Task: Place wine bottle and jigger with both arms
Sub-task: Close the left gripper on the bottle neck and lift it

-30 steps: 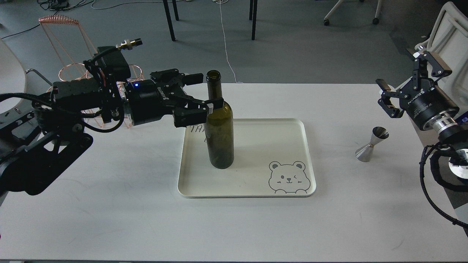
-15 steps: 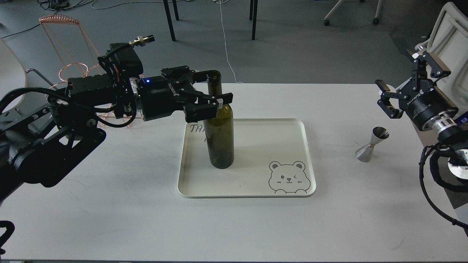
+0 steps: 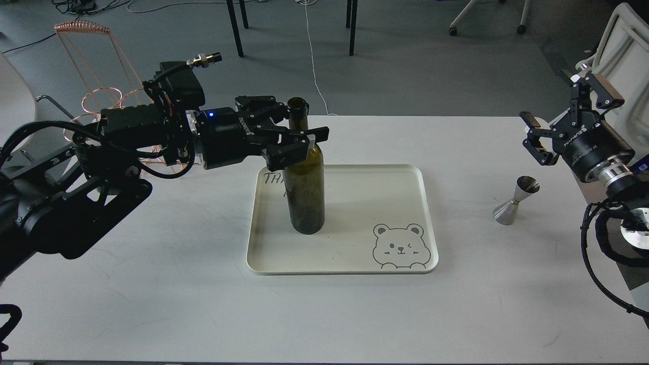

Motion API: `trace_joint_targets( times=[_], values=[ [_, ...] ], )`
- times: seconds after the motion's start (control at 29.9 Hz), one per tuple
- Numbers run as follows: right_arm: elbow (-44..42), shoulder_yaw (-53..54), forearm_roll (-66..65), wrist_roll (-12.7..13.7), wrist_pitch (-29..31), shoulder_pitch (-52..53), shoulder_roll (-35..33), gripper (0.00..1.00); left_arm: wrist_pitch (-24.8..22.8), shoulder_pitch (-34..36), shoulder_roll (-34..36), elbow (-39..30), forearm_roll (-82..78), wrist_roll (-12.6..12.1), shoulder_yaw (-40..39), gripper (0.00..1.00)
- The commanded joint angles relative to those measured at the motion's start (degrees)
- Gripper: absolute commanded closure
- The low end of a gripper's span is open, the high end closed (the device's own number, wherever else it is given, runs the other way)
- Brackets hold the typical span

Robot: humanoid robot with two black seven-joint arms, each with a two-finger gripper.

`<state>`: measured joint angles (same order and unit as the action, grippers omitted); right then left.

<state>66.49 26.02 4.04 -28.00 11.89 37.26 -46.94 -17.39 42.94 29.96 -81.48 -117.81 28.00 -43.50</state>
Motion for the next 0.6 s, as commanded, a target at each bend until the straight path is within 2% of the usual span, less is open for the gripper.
trace_joint_targets(
  times=[0.0, 0.3, 0.43, 0.57],
  values=[
    [-0.04, 0.0, 0.0, 0.0, -0.02, 0.0, 0.0, 0.06, 0.08, 0.13, -1.04, 0.01, 0.04, 0.0, 0.0, 0.34],
    [-0.04, 0.0, 0.0, 0.0, -0.02, 0.0, 0.0, 0.06, -0.01, 0.22, -1.14, 0.01, -0.14, 0.0, 0.0, 0.72],
    [-0.04, 0.0, 0.0, 0.0, -0.11, 0.0, 0.0, 0.06, 0.16, 1.18, -1.05, 0.01, 0.04, 0.0, -0.09, 0.86],
    [-0.13, 0.0, 0.0, 0.0, -0.2, 0.0, 0.18, 0.06, 0.16, 3.55, 1.31, -0.08, 0.83, 0.0, -0.62, 0.91]
  ],
)
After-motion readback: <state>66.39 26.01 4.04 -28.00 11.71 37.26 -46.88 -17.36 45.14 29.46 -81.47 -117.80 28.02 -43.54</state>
